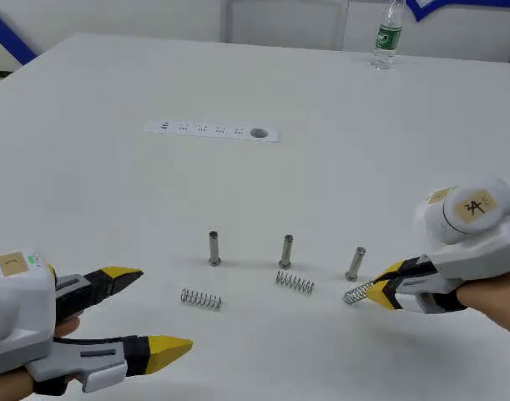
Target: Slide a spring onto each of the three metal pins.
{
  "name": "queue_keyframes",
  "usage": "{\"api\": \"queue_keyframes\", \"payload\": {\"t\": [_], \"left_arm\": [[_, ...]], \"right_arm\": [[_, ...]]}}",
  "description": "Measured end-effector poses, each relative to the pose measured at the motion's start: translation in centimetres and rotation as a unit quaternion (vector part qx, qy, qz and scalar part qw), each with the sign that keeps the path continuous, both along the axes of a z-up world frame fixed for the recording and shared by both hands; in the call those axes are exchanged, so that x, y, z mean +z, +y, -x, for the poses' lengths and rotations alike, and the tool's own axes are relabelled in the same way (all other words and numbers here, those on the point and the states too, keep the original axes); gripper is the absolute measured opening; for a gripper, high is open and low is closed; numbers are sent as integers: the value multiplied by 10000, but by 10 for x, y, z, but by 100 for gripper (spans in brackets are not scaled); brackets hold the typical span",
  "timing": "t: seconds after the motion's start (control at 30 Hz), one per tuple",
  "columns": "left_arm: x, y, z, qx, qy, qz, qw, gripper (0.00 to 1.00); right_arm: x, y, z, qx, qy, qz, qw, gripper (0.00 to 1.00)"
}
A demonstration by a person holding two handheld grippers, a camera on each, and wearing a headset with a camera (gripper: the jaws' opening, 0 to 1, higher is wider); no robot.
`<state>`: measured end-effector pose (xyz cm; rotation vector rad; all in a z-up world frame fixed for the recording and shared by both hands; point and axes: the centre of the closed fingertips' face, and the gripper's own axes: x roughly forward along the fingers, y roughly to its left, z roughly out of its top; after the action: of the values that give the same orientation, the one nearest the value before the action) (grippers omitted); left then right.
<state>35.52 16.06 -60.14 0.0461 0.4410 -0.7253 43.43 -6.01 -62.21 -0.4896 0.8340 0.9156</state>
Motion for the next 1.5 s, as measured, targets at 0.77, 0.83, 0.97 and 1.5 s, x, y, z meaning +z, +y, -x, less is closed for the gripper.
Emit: {"api": "queue_keyframes", "payload": {"t": [0.77,0.83,0.97,1.5], "left_arm": [[1,-1,0,-28,-9,-13,10000,74],[1,-1,0,-29,-11,-24,10000,74],[1,0,0,-18,-7,-23,10000,74],[0,1,0,7,-15,-24,10000,74]], "right_arm": [[69,4,-12,493,-62,497,9975,12],[72,4,-15,550,-64,578,9968,12],[74,6,-21,692,-59,790,9944,12],[63,3,-31,927,193,1236,9878,12]]}}
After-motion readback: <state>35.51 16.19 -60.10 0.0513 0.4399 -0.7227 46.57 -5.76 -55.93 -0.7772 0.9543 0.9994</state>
